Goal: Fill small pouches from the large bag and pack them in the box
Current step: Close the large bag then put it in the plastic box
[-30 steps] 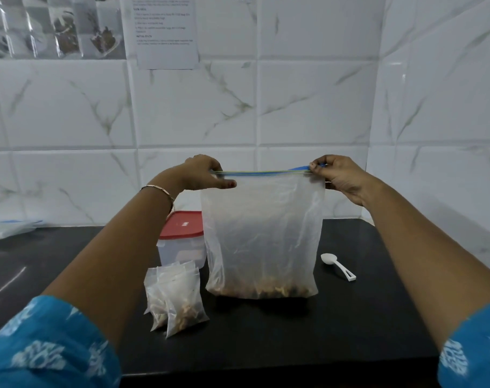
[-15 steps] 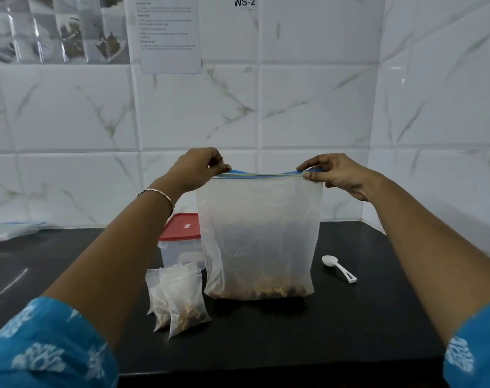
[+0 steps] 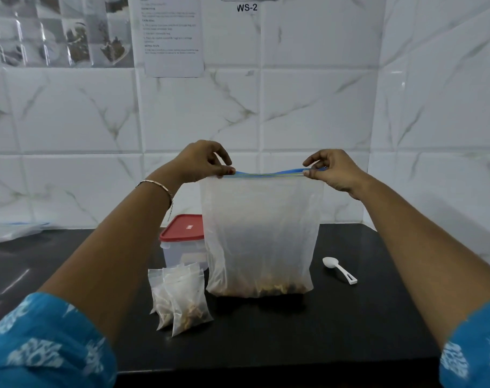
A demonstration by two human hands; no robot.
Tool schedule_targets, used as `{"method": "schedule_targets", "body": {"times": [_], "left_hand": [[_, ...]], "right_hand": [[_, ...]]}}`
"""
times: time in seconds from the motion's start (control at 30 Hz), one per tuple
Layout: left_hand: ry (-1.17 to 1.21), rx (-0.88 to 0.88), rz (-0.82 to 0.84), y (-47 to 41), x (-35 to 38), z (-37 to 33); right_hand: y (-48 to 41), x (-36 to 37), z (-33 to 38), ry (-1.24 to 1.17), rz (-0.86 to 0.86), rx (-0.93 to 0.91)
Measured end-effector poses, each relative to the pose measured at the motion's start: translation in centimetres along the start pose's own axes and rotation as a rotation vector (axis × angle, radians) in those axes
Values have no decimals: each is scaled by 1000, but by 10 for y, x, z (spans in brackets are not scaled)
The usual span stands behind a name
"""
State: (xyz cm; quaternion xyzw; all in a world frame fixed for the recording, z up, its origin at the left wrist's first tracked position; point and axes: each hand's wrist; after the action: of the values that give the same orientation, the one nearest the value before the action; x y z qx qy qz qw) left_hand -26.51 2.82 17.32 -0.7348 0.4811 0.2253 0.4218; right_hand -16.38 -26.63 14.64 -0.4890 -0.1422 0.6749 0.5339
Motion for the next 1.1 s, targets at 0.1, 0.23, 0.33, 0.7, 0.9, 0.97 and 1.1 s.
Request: {"method": "schedule_targets", "body": {"times": [0.1, 0.23, 0.33, 0.7, 0.9, 0.97, 1.1], "left_hand": [[-200, -6, -34, 0, 0, -5], [-306, -52, -83, -2, 7, -5], [-163, -76, -103, -2, 19, 4], [892, -269, -65, 17, 67, 32], [704, -452, 376, 57, 93, 68], [642, -490, 310, 58, 95, 79], [722, -527, 331, 49, 96, 82]], "right_hand": [[-4, 3, -1, 119, -50, 22], [-3, 8, -6, 168, -175, 58], [3, 11, -11, 138, -236, 100], [54, 36, -41, -460, -14, 306], [89, 46, -61, -477, 36, 411], [94, 45, -64, -412, 85, 440], [86, 45, -67, -396, 128, 550]]}}
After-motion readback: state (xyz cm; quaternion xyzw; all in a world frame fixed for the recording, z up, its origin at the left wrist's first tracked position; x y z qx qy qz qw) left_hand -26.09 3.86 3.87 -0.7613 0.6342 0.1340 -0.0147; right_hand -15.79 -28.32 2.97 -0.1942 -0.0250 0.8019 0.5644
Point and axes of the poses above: each hand's wrist, its own y-axis away from the middle knuckle, its own x-axis out of the palm, z = x × y, and after that the axes turned 15 degrees about -x, right-handed
